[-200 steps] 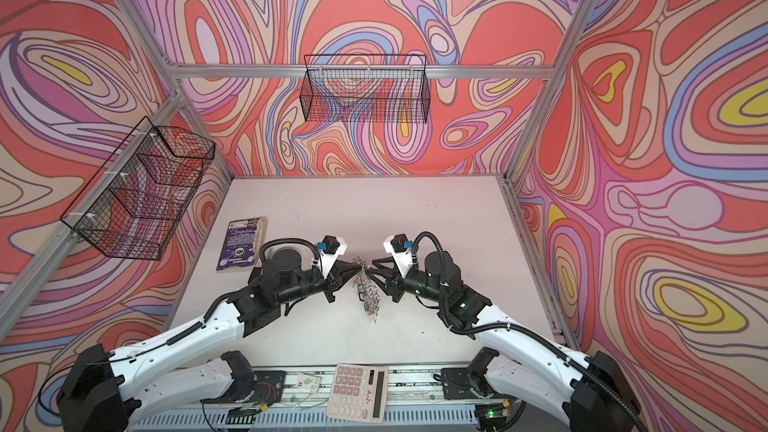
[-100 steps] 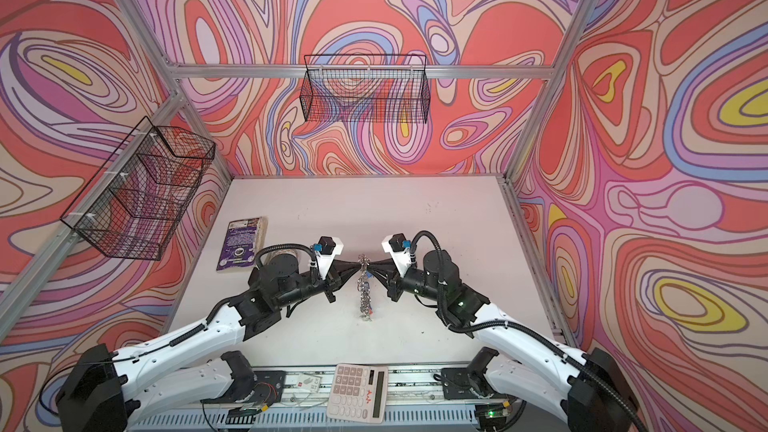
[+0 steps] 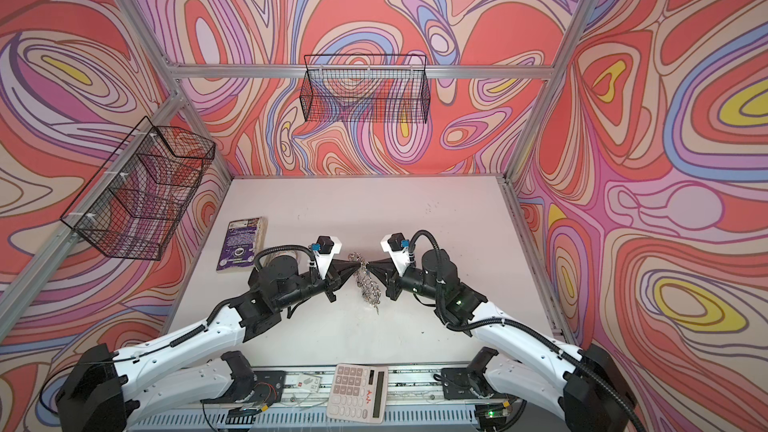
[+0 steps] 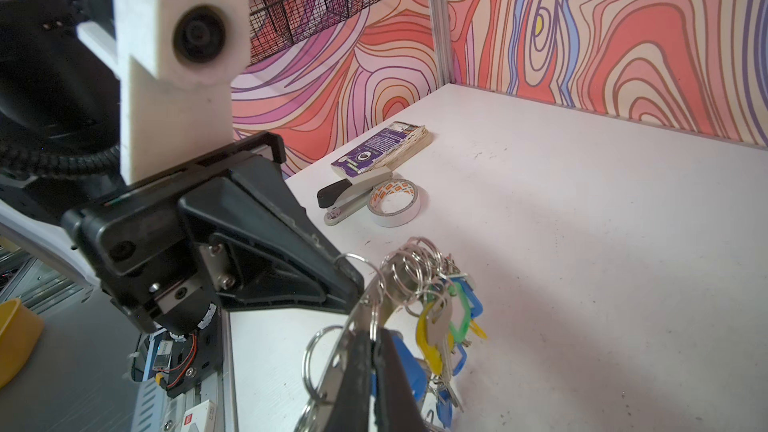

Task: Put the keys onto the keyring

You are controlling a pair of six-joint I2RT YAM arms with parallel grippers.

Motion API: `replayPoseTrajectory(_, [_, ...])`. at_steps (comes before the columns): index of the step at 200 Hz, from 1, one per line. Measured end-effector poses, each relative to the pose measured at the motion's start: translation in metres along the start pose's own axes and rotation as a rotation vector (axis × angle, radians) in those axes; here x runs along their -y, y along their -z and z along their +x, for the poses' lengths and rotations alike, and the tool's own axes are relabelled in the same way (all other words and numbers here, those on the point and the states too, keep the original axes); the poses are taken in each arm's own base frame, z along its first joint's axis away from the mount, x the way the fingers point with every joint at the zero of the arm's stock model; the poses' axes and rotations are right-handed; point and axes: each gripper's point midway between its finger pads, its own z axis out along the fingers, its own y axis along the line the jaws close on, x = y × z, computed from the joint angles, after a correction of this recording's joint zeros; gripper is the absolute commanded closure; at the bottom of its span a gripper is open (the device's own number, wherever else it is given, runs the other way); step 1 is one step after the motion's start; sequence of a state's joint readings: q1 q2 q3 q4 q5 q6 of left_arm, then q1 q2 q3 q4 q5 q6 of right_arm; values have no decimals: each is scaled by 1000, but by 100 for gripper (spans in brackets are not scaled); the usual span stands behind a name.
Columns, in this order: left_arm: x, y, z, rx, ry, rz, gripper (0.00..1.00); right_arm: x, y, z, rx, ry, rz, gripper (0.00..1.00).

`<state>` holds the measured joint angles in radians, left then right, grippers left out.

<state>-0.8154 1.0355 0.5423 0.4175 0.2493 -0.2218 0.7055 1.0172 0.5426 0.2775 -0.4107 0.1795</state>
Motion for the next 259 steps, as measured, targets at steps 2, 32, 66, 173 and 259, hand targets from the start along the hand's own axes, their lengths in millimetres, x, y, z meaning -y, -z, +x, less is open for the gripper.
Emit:
replayPoseTrajectory(2, [0,0,-1,3,-1,-1,100,0,0,0,0,-1,0,100])
replayPoseTrajectory(32, [-1,-1,1,26,-8,-32,100,0,-2,4,-13,-12,-12,100])
replayPoseTrajectory(66, [-4,-5,4,30,-9,-59,100,-1,-5,9,-36,-27,-36,100])
replayPoseTrajectory(173, [-6,-12,19,98,18,-43,100,17,36,-14,91,-136,-66,60])
replayPoseTrajectory(259, [-9,-15,27,157,120,65,100,44,21,-9,127,-198,-98,64])
